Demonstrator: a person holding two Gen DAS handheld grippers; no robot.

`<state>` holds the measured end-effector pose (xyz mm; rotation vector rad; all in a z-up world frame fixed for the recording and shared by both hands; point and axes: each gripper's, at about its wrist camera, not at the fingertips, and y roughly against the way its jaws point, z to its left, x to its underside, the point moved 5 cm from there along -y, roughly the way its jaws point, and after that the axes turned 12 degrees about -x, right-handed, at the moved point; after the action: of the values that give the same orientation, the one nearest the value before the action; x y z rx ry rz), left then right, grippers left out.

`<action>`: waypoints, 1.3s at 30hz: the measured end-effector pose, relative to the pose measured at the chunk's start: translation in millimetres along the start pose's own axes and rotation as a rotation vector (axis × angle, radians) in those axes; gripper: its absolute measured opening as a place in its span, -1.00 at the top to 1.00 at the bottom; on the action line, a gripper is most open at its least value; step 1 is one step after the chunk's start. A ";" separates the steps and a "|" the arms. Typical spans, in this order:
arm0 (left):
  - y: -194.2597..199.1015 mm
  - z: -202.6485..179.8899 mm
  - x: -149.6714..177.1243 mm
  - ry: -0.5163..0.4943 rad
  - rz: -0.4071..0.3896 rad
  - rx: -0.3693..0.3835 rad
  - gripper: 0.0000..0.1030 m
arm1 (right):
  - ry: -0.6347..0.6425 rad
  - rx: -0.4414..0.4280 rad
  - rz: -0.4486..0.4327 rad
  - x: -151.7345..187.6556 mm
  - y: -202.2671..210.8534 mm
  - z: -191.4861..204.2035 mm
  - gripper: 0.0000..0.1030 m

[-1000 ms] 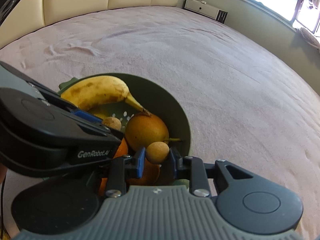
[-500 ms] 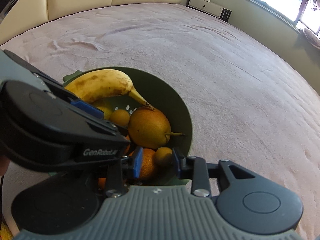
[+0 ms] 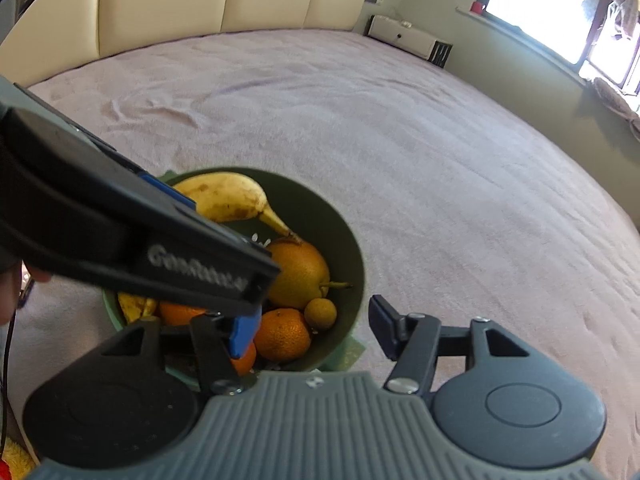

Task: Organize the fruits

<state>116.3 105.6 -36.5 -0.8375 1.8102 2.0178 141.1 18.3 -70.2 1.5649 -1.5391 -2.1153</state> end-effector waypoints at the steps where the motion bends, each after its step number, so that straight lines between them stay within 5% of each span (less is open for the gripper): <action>1: 4.1 1.9 -1.1 0.012 -0.012 0.001 -0.41 | -0.002 0.009 -0.008 -0.7 4.3 -0.1 -0.13; 10: 43.7 5.6 -2.6 0.069 -0.137 0.029 -0.41 | -0.078 0.110 -0.105 1.7 59.0 -2.3 -0.48; 26: 83.7 -28.6 24.2 -0.078 -0.264 0.008 -0.45 | -0.320 0.247 -0.200 55.3 149.2 -5.2 -0.66; 39: 69.6 -34.1 71.2 -0.139 -0.173 -0.081 -0.49 | -0.373 0.279 -0.209 83.6 143.1 -11.3 -0.81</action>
<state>27.5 50.4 -25.0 -0.8236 1.5363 1.9969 45.7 -107.4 -18.4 1.5327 -1.9358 -2.5151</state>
